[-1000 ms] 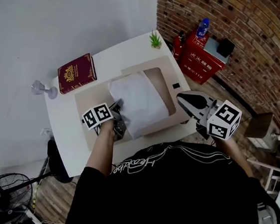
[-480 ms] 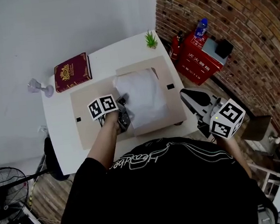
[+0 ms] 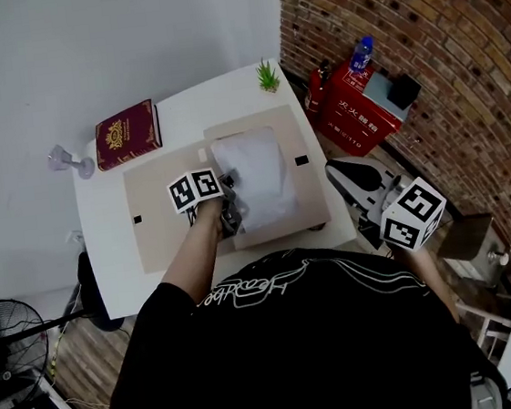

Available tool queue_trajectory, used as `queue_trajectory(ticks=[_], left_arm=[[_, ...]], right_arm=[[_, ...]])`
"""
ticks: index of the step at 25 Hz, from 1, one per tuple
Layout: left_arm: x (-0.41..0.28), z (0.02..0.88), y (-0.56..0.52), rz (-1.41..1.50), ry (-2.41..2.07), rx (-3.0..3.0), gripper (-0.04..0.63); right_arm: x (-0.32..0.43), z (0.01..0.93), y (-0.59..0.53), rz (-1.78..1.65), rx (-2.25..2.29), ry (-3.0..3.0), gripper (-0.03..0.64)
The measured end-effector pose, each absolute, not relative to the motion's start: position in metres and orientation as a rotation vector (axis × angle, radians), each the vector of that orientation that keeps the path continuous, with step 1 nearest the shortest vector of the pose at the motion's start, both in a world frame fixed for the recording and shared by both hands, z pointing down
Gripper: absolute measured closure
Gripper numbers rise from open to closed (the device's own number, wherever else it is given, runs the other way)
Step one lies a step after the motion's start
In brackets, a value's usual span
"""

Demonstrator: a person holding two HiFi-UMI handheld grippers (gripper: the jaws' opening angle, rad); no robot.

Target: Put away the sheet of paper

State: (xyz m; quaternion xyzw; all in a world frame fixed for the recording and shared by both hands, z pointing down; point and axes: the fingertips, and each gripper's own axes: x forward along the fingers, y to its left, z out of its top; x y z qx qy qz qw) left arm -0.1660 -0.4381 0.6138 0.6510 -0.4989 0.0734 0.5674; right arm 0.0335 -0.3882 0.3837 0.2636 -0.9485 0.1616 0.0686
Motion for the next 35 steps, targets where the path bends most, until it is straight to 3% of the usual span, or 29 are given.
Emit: queue_trajectory(ticks=[4,6,13,20,30,35], left_arm=[[-0.166,0.609,-0.443,0.185,-1.212,1.569,0.55],[-0.167,0.605,-0.445,0.169,-1.229,1.58,0.407],[-0.183,0.591,-0.443,0.195,-1.325,1.637,0.29],[-0.188,0.522,-0.421,0.29,-1.356,1.936,0.293],[-0.146,0.361,-0.364,0.029,-1.174,2.4,0.526],[-0.134,0.325,-0.344,-0.089,-1.098,2.469,0.552]], right_arm=[[0.035,0.379,-0.387,0.434,0.783,-2.849,0.615],[0.034,0.378,-0.386,0.419,0.774,-2.848,0.614],[0.019,0.372,-0.38,0.361,0.733,-2.855,0.614],[0.009,0.378,-0.384,0.3,0.733,-2.804,0.614],[-0.021,0.353,-0.374,0.324,0.589,-2.948,0.614],[-0.028,0.336,-0.368,0.413,0.52,-3.017,0.615]])
